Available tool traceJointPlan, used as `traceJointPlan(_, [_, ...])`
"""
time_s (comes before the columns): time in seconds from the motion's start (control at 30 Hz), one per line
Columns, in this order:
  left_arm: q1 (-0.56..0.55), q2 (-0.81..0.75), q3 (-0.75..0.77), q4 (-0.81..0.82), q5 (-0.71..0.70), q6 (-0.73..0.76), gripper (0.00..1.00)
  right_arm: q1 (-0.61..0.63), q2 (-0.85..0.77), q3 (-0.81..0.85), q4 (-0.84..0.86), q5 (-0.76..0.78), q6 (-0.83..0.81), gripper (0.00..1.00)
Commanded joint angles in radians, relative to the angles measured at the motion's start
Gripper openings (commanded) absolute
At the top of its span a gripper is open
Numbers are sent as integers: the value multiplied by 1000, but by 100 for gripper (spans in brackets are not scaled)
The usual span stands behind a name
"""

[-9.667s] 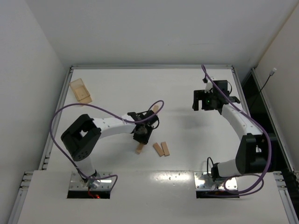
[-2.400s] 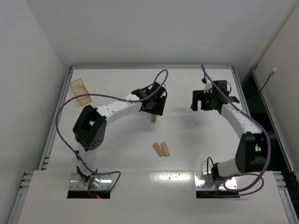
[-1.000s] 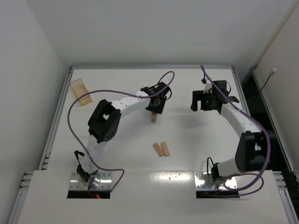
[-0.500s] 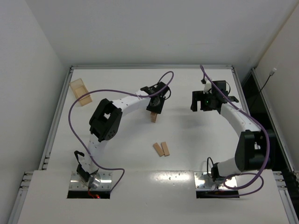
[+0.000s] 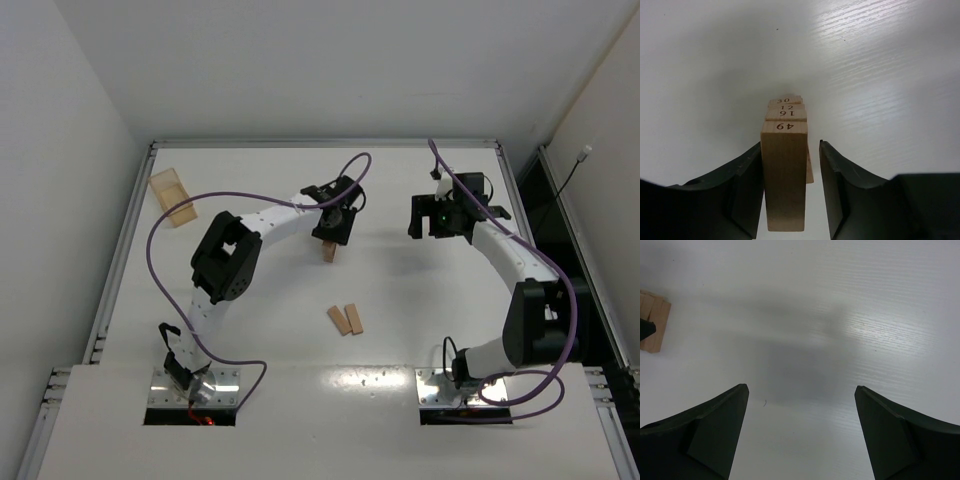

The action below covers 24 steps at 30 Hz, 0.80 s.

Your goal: Build the wood block tower

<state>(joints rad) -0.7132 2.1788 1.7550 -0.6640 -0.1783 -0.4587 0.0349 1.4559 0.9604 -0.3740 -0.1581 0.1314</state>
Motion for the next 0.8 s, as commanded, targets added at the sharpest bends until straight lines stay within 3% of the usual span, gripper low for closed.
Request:
traceJointPlan(0.0, [0, -33, -14, 9, -18, -40, 43, -4, 0, 11, 35, -11, 7, 85])
traceJointPlan(0.2, [-9, -24, -34, 9, -44, -61, 52, -4, 0, 11, 35, -11, 7, 85])
traceJointPlan(0.77, [-37, 4, -80, 30, 7, -70, 46, -4, 0, 11, 35, -11, 7, 85])
